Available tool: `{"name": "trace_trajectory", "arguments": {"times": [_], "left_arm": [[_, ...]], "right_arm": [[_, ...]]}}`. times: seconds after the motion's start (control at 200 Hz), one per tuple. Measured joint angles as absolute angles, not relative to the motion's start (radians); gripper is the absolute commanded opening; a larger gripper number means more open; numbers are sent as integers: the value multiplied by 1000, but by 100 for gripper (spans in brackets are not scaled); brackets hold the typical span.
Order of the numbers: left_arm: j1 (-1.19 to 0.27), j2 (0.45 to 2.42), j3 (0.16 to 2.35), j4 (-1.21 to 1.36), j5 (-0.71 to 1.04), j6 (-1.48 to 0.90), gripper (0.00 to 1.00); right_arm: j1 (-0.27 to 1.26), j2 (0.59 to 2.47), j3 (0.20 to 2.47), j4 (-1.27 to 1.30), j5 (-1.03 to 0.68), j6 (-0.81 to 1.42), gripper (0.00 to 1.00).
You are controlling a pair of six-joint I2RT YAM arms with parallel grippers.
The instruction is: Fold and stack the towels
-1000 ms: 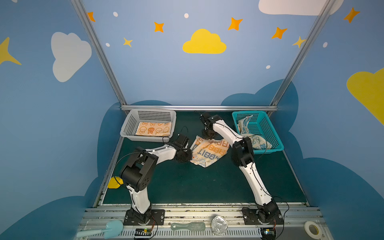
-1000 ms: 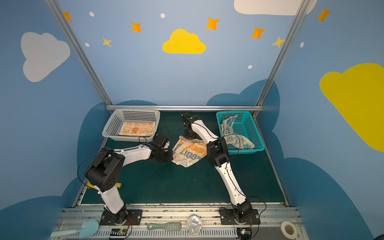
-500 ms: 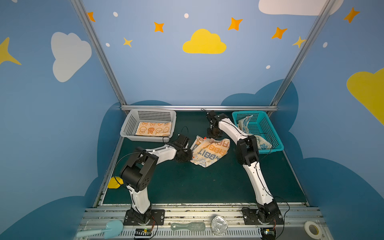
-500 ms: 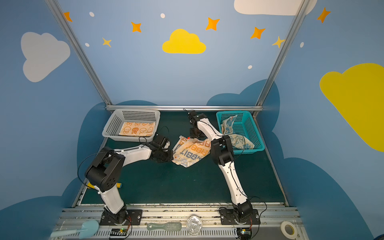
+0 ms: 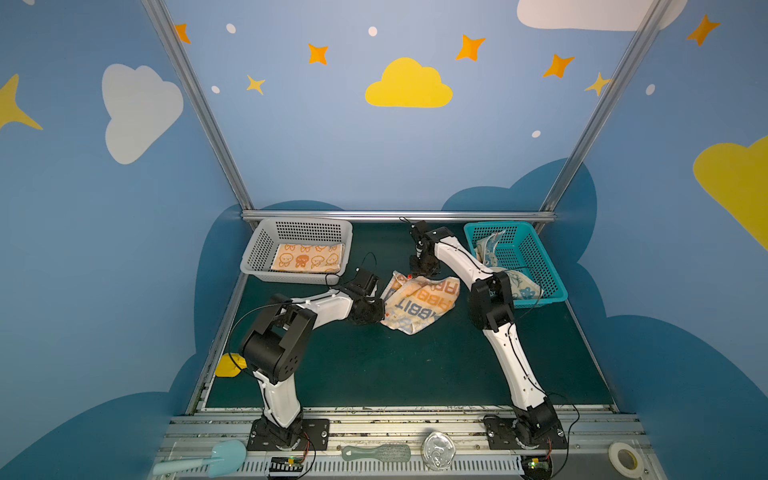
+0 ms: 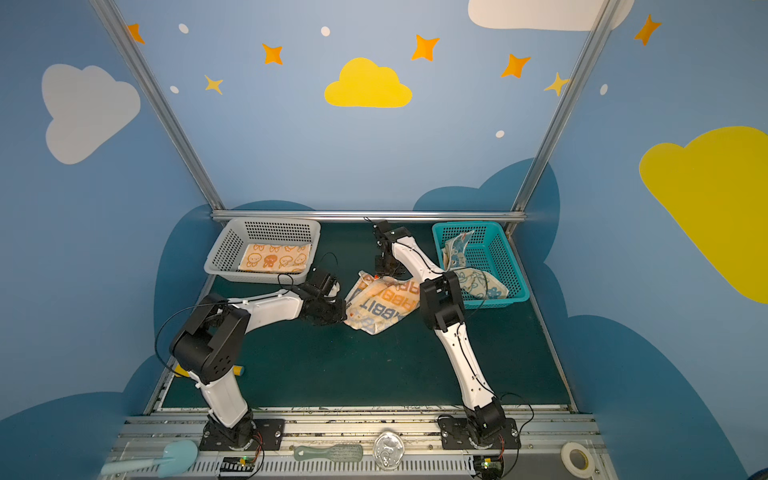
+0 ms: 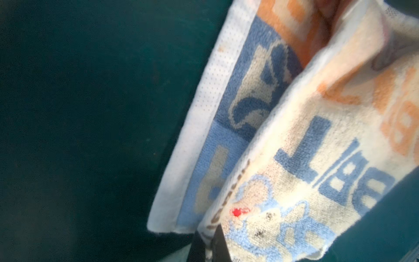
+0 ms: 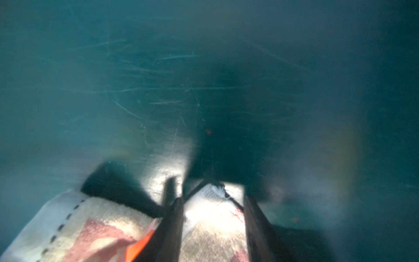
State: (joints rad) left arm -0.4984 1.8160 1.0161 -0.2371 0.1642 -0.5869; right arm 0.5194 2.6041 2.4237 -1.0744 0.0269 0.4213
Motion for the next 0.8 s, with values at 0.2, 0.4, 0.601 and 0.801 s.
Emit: {"name": "trace_trajectory", "arguments": {"times": [0.2,0.4,0.601,0.801], "left_arm": [[-499,1816,1015,-235,165,-587,3],[-500,1816,1014,-233,164,-587,3],[-500,1816,1014,-234,164,-587,3],[-495,1815,1056,-303,158,-576,3]], "right_arm": [[524,2606,2424,-1080,38,440,22],[535,2610,2432,-1080,40,449,3],[535,2611,2444,-1090,33,441,0],[521,2600,2471,-1154,9,409,0]]}}
